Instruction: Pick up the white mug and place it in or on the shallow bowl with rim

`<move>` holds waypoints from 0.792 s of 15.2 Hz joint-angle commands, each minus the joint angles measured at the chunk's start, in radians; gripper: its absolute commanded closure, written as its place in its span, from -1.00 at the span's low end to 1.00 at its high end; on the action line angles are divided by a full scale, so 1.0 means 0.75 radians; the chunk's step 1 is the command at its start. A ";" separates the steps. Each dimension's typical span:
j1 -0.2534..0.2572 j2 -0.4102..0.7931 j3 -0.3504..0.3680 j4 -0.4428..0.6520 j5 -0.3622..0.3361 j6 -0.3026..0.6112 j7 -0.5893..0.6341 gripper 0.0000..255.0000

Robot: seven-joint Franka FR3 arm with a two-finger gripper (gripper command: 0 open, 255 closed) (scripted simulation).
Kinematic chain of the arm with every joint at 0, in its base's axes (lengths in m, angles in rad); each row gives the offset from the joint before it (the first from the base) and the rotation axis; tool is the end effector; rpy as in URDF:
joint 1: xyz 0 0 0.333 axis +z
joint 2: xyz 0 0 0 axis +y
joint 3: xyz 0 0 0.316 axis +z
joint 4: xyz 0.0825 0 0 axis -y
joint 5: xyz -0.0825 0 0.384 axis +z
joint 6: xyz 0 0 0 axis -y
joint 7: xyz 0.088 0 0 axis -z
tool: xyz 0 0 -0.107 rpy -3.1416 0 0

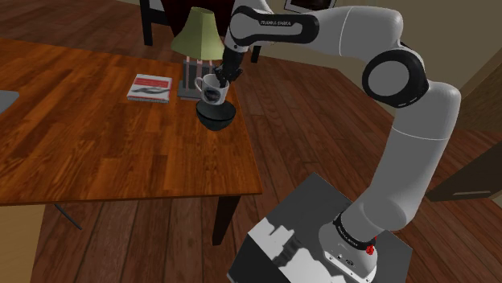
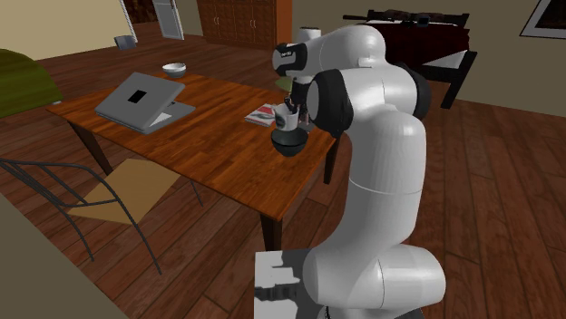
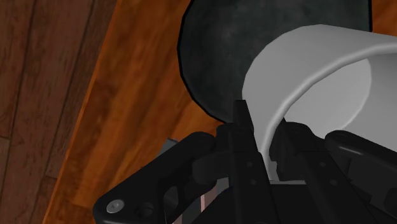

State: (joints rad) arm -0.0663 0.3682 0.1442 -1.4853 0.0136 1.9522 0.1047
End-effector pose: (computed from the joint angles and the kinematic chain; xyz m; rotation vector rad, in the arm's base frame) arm 0.6790 0.0400 0.4747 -3.0642 0.0665 -0.1474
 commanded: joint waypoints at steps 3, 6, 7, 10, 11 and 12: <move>0.000 0.008 0.000 -0.057 0.000 0.066 -0.001 1.00; 0.000 0.018 -0.001 -0.096 -0.001 0.115 -0.003 1.00; 0.000 0.019 -0.001 -0.102 -0.001 0.122 -0.003 1.00; 0.000 0.019 -0.001 -0.102 -0.001 0.122 -0.003 1.00; 0.000 0.019 -0.001 -0.102 -0.001 0.122 -0.003 1.00; 0.000 0.019 -0.001 -0.102 -0.001 0.122 -0.003 1.00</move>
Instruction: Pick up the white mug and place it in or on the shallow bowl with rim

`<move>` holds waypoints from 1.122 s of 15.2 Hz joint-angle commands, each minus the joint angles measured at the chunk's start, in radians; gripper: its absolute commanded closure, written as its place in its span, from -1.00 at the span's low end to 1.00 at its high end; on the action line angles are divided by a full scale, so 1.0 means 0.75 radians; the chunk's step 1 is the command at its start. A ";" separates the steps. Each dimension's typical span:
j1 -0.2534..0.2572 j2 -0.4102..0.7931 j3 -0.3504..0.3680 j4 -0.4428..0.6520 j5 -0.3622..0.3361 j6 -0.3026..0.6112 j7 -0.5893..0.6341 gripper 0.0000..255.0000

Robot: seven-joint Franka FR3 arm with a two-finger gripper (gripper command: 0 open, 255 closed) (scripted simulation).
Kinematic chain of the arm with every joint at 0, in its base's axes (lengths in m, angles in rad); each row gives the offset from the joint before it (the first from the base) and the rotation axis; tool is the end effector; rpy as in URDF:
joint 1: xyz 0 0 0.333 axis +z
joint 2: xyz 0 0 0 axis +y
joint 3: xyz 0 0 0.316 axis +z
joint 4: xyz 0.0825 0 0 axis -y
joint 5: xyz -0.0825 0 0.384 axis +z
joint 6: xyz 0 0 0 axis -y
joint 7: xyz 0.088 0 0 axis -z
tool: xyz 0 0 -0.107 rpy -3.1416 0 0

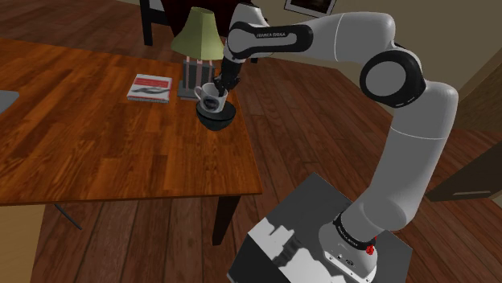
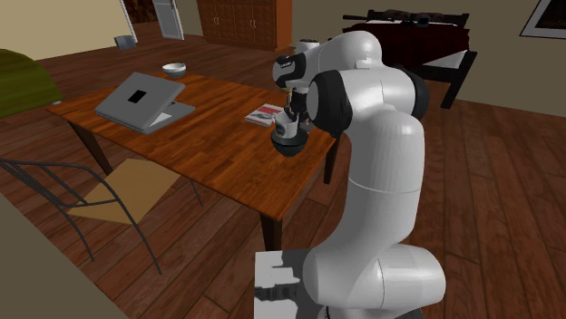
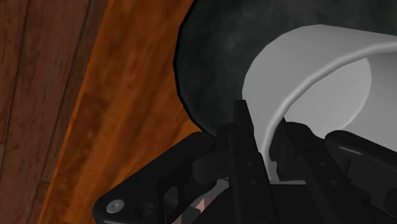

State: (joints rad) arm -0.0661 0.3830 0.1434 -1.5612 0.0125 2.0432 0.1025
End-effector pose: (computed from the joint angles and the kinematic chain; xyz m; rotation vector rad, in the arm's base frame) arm 0.6788 0.0407 0.4365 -3.0641 0.0664 -0.1481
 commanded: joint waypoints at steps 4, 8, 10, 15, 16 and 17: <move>0.000 0.000 0.000 0.000 0.000 0.001 0.000 -1.00; 0.000 0.000 0.000 0.000 0.000 0.001 0.000 -1.00; -0.004 -0.029 0.001 0.047 0.004 -0.075 -0.002 -1.00; -0.007 -0.048 0.001 0.098 0.006 -0.146 -0.003 -1.00; -0.007 -0.048 0.001 0.098 0.006 -0.146 -0.003 -1.00; -0.007 -0.048 0.001 0.098 0.006 -0.146 -0.003 -1.00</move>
State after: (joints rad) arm -0.0710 0.3465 0.1440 -1.4883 0.0172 1.9345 0.1001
